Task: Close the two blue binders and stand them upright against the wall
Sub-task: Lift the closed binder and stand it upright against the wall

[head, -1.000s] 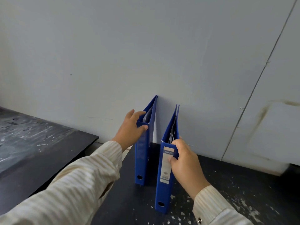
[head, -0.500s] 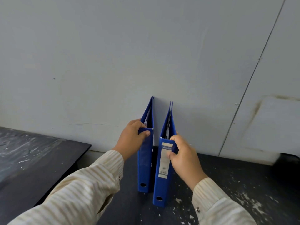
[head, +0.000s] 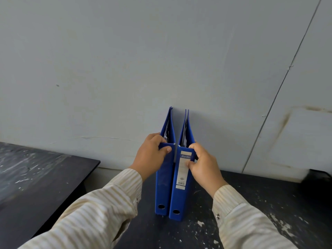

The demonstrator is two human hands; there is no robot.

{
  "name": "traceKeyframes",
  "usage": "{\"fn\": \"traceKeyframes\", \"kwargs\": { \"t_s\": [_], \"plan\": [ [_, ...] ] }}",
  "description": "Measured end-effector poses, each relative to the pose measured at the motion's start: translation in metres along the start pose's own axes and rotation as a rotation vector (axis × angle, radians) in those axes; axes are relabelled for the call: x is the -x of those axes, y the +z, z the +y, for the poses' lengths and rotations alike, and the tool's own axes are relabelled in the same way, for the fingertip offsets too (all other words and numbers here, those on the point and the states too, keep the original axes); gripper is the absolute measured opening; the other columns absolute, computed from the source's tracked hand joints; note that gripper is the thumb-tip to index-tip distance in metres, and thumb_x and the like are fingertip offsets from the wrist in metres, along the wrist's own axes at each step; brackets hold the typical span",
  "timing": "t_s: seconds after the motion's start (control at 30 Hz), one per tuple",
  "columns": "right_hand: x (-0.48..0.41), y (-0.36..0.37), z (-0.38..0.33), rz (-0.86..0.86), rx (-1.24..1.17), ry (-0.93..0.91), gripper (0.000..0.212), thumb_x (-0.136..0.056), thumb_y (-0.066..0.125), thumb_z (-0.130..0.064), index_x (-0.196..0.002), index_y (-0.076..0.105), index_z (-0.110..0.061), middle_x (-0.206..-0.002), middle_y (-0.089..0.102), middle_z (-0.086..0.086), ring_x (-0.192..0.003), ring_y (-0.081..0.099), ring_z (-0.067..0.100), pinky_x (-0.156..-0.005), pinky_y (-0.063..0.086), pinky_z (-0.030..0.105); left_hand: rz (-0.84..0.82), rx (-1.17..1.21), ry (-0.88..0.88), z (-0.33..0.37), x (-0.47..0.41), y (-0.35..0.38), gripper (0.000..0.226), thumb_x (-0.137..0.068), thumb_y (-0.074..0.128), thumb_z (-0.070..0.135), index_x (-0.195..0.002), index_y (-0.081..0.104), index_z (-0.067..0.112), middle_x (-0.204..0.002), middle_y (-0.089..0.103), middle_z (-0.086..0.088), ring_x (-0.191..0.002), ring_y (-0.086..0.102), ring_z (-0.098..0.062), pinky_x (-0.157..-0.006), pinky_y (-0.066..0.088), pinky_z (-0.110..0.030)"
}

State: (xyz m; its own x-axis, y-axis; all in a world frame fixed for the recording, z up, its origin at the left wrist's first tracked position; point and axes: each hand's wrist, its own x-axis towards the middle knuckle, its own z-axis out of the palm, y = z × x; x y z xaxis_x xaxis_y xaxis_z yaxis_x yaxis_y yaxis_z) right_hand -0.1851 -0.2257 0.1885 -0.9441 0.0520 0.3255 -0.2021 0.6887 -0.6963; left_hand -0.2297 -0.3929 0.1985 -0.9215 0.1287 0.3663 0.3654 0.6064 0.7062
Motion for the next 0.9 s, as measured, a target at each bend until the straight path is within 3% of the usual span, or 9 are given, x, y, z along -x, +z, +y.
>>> {"fn": "traceKeyframes", "kwargs": {
  "t_s": [0.27, 0.43, 0.67, 0.9],
  "plan": [
    [-0.0049, -0.0012, 0.0005, -0.024, -0.042, 0.005, 0.022, -0.09, 0.06, -0.012, -0.105, 0.048, -0.021, -0.109, 0.058, 0.0, -0.098, 0.053, 0.012, -0.067, 0.047, 0.015, 0.005, 0.017, -0.01, 0.0003, 0.0004, 0.0004, 0.008, -0.09, 0.061, 0.02, -0.09, 0.057, 0.014, -0.112, 0.049, 0.007, -0.093, 0.05, -0.009, -0.078, 0.036, -0.021],
    [-0.0079, -0.0014, 0.0015, -0.028, -0.051, 0.008, 0.022, -0.089, 0.061, -0.013, -0.104, 0.047, -0.023, -0.109, 0.06, 0.001, -0.099, 0.055, 0.013, -0.069, 0.049, 0.018, 0.01, 0.009, -0.014, 0.0011, 0.0004, 0.0014, 0.008, -0.09, 0.061, 0.02, -0.091, 0.057, 0.013, -0.112, 0.049, 0.007, -0.093, 0.051, -0.01, -0.079, 0.036, -0.021],
    [-0.0096, -0.0019, 0.0027, -0.024, -0.057, 0.002, 0.021, -0.089, 0.061, -0.012, -0.104, 0.048, -0.021, -0.105, 0.058, -0.001, -0.097, 0.054, 0.012, -0.064, 0.046, 0.012, 0.015, 0.0, -0.02, 0.0021, 0.0011, 0.0018, 0.008, -0.09, 0.06, 0.02, -0.09, 0.057, 0.012, -0.113, 0.051, 0.005, -0.093, 0.05, -0.01, -0.079, 0.035, -0.021],
    [-0.009, -0.0024, 0.0034, -0.016, -0.071, 0.011, 0.02, -0.089, 0.061, -0.01, -0.102, 0.048, -0.018, -0.101, 0.057, -0.003, -0.095, 0.055, 0.012, -0.059, 0.044, 0.01, 0.013, -0.005, -0.039, 0.0034, 0.0012, 0.0018, 0.007, -0.091, 0.06, 0.02, -0.092, 0.057, 0.013, -0.123, 0.051, 0.002, -0.115, 0.05, -0.014, -0.083, 0.033, -0.021]
  ]
}}
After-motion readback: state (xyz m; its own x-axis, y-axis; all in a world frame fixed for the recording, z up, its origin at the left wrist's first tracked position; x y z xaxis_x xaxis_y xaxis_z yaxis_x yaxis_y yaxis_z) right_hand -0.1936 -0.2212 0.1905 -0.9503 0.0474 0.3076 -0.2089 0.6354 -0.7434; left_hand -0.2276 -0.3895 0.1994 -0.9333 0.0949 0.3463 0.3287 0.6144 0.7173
